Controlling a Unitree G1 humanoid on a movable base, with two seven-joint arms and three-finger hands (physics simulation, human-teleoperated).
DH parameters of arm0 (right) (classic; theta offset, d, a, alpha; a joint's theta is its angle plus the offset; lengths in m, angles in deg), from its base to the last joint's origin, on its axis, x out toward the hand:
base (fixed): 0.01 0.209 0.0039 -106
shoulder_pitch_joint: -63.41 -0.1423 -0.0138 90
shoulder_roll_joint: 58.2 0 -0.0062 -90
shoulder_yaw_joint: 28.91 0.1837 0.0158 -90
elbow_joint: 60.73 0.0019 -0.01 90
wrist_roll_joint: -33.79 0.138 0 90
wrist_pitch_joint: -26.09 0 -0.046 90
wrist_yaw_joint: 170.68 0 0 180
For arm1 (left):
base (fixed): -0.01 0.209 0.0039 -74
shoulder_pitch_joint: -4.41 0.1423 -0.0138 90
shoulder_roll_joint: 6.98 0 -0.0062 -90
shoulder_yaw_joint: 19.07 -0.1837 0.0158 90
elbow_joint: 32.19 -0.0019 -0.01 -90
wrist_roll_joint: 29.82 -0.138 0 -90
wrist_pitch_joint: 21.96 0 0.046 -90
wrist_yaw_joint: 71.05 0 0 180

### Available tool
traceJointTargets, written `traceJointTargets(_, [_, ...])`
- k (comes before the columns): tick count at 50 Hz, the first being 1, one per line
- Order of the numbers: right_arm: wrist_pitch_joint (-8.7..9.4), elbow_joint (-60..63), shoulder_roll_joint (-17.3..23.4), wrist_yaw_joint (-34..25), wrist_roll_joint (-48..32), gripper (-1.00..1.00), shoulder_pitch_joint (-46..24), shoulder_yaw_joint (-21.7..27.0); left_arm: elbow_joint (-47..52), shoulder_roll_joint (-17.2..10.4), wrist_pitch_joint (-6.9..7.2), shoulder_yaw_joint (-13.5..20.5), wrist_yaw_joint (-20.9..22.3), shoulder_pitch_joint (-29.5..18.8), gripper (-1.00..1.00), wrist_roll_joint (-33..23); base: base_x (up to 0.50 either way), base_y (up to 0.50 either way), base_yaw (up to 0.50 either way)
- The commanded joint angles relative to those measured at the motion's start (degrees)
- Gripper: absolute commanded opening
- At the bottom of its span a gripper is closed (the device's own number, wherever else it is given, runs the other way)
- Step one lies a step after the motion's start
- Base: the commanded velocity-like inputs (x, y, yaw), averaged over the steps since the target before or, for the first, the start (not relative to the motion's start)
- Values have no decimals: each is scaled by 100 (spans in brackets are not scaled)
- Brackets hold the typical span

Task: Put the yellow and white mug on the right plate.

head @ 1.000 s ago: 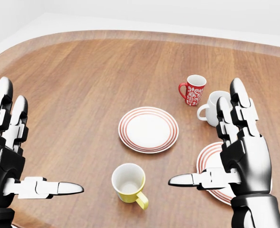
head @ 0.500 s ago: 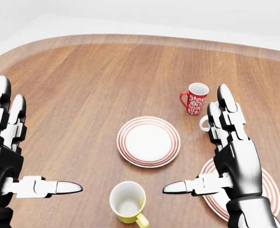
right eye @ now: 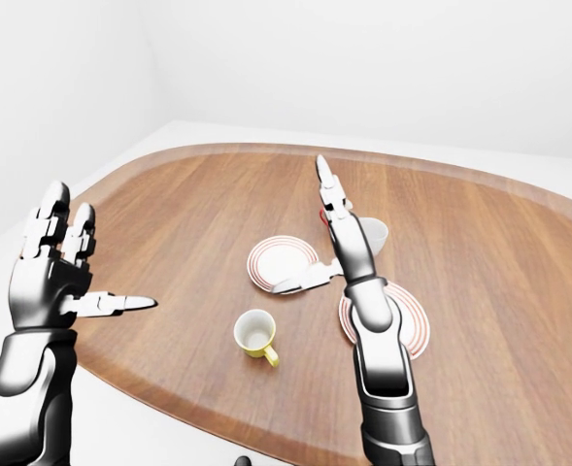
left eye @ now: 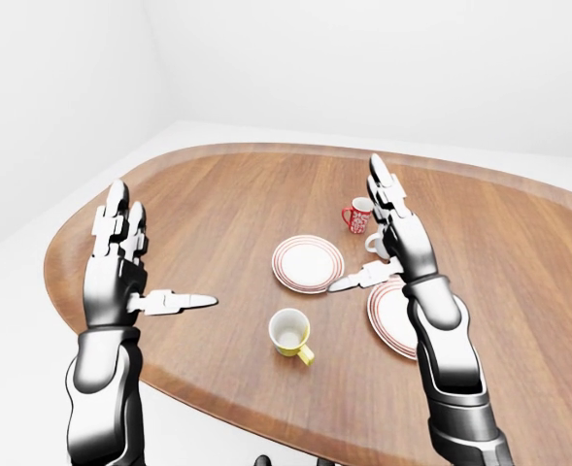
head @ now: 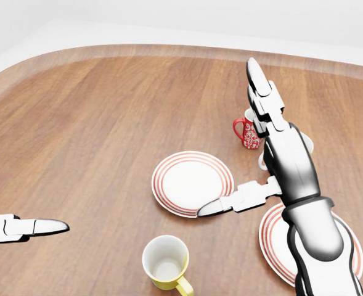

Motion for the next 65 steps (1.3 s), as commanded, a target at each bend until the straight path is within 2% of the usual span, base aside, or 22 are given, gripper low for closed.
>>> traceJointTargets(1, [0,-182,-20,-185,-483,100,-328,-91,-62,-95,0,176,34,-77,100,83,0,0,0])
traceJointTargets(41, [0,-749,-121,-610,-1739,100,-790,-368,-226,-222,0,359,5,-159,100,190,0,0,0])
traceJointTargets(65, [0,-895,-345,-710,-2514,100,-458,-634,-289,-266,0,401,-4,-178,100,217,0,0,0])
